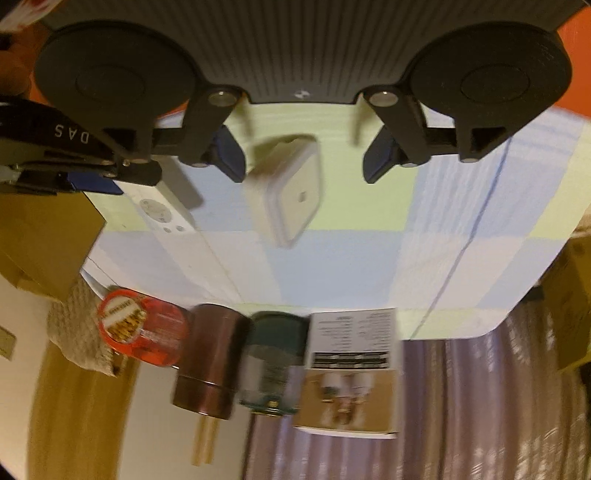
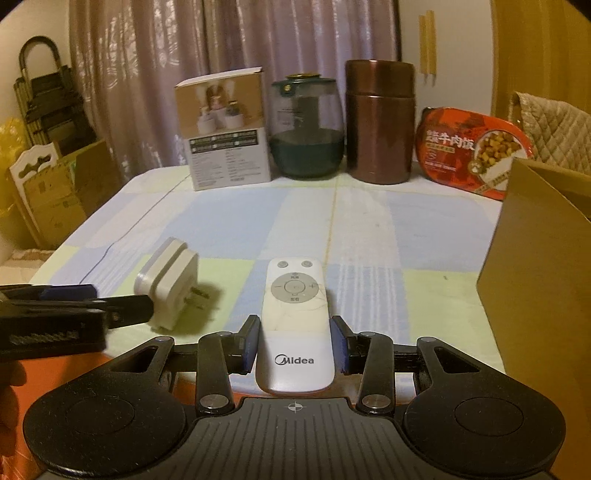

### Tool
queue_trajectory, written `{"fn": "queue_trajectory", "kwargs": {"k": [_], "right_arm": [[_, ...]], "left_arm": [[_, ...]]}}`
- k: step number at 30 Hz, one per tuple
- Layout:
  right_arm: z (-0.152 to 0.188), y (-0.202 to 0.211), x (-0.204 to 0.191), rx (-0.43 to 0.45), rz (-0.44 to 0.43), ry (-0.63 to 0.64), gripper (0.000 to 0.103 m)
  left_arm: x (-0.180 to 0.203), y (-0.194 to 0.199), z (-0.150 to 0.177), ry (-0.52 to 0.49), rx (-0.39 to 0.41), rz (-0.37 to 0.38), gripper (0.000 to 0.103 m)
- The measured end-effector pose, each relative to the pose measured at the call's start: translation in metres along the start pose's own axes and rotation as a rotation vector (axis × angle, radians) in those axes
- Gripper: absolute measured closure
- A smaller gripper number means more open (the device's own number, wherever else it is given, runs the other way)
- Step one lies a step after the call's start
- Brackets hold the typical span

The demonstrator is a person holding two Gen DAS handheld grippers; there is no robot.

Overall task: Organize rigid objects
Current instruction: 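Grasp the white square plug-in device with the left tool while the right tool holds the remote, then carry the white plug and Midea remote with both tools over the cardboard box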

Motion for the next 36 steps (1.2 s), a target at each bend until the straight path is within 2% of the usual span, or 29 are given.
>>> {"fn": "queue_trajectory", "kwargs": {"k": [3, 5, 17, 27, 36], "right_arm": [[-0.002, 0.001, 0.002, -0.001, -0.001, -0.008, 0.066], [-0.002, 0.001, 0.002, -0.005, -0.004, -0.012, 0.066], [-0.004, 0.002, 0.005, -0.012, -0.011, -0.034, 0.066], [-0.004, 0.016, -0.001, -0.007, -0.036, -0.026, 0.066], [-0.002, 0.055, -0.001, 0.009, -0.051, -0.047, 0.066]], "left_arm": [[0.011, -0.008, 0.0, -0.036, 0.005, 0.014, 0.051], [0.015, -0.014, -0.001, -0.054, 0.005, 0.007, 0.061], [0.022, -0.017, -0.004, -0.109, 0.03, -0.065, 0.077], [0.019, 0.009, -0.004, -0.049, 0.005, -0.076, 0.078], [0.032, 0.049, 0.003, -0.004, -0.004, -0.089, 0.078]]}}
Point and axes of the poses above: each gripper's, at about its wrist camera, not at the fingertips, and y roughly against the way its jaws point, x to its right, z to its underside, the point moved 4 cm from there along -y, roughly the way its jaws point, and after that the axes turned 3 degrees about x, right-handed, at the moved point
